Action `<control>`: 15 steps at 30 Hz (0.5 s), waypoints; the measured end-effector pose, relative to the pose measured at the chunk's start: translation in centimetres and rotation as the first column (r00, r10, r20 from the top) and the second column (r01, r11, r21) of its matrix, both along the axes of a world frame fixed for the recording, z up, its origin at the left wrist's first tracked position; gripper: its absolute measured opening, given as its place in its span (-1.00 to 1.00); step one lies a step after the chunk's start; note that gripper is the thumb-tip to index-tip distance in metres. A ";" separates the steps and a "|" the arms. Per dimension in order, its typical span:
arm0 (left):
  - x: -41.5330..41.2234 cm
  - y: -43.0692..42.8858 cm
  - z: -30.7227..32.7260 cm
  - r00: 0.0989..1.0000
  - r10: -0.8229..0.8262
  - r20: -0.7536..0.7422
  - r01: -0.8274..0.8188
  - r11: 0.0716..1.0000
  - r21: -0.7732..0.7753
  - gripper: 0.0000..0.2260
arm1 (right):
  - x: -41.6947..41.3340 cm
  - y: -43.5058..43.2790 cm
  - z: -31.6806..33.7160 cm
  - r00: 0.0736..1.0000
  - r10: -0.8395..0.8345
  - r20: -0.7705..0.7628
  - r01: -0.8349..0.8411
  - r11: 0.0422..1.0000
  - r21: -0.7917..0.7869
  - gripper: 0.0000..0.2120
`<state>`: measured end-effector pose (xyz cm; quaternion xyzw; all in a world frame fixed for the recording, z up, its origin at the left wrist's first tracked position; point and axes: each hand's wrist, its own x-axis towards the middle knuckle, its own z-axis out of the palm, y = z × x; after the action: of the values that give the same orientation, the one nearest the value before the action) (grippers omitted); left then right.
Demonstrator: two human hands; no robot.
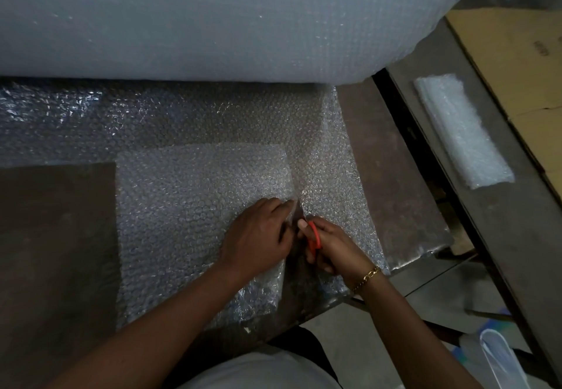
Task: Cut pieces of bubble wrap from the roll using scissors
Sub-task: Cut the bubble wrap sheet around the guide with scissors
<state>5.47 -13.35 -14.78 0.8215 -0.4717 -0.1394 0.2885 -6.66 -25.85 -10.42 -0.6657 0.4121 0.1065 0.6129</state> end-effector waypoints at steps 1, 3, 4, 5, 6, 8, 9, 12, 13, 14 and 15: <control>0.0 0.0 0.0 1.000 0.001 -0.004 -0.001 1.000 -0.006 -0.57 | 0.1 0.0 0.0 1.000 0.008 -0.004 -0.008 1.000 -0.009 -0.56; 0.0 0.0 0.1 1.000 0.005 -0.014 -0.005 1.000 -0.014 -0.58 | 0.6 0.0 0.0 1.000 0.014 -0.004 -0.014 1.000 -0.024 -0.55; 0.0 0.0 0.1 1.000 0.005 -0.020 -0.006 1.000 -0.019 -0.58 | 0.8 -0.1 0.0 1.000 0.012 -0.003 -0.012 1.000 -0.027 -0.55; 0.0 0.1 0.2 1.000 0.005 -0.029 -0.006 1.000 -0.023 -0.57 | 1.1 -0.2 -0.1 1.000 0.008 0.000 -0.008 1.000 -0.025 -0.55; 0.0 0.1 0.3 0.999 0.005 -0.037 -0.006 1.000 -0.024 -0.55 | 1.3 -0.3 -0.1 1.000 0.004 0.003 -0.003 1.000 -0.021 -0.55; -0.1 0.1 0.4 0.999 0.007 -0.043 -0.008 1.000 -0.021 -0.54 | 1.6 -0.5 -0.1 1.000 -0.006 0.005 0.006 1.000 -0.012 -0.56; -0.1 0.1 0.3 0.999 0.008 -0.041 -0.009 1.000 -0.021 -0.55 | 1.7 -0.6 0.0 1.000 -0.013 0.008 0.013 1.000 -0.006 -0.58; -0.1 0.0 0.2 0.999 0.011 -0.037 -0.011 1.000 -0.017 -0.59 | 1.9 -0.8 0.0 1.000 -0.016 0.014 0.016 1.000 0.002 -0.62; -0.1 0.0 0.2 0.999 0.011 -0.036 -0.011 1.000 -0.015 -0.60 | 2.0 -0.8 0.0 1.000 -0.011 0.010 0.011 1.000 -0.001 -0.60; -0.1 0.0 0.2 0.999 0.010 -0.036 -0.010 1.000 -0.013 -0.59 | 2.0 -0.8 0.0 1.000 -0.005 0.004 0.005 1.000 -0.004 -0.58; 0.0 0.0 0.2 0.999 0.007 -0.036 -0.007 1.000 -0.010 -0.58 | 1.9 -0.7 0.0 1.000 0.002 -0.002 -0.002 1.000 -0.008 -0.57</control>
<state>5.42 -13.33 -14.55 0.8190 -0.4642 -0.1509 0.3016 -4.71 -26.59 -10.38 -0.6686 0.4126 0.1062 0.6095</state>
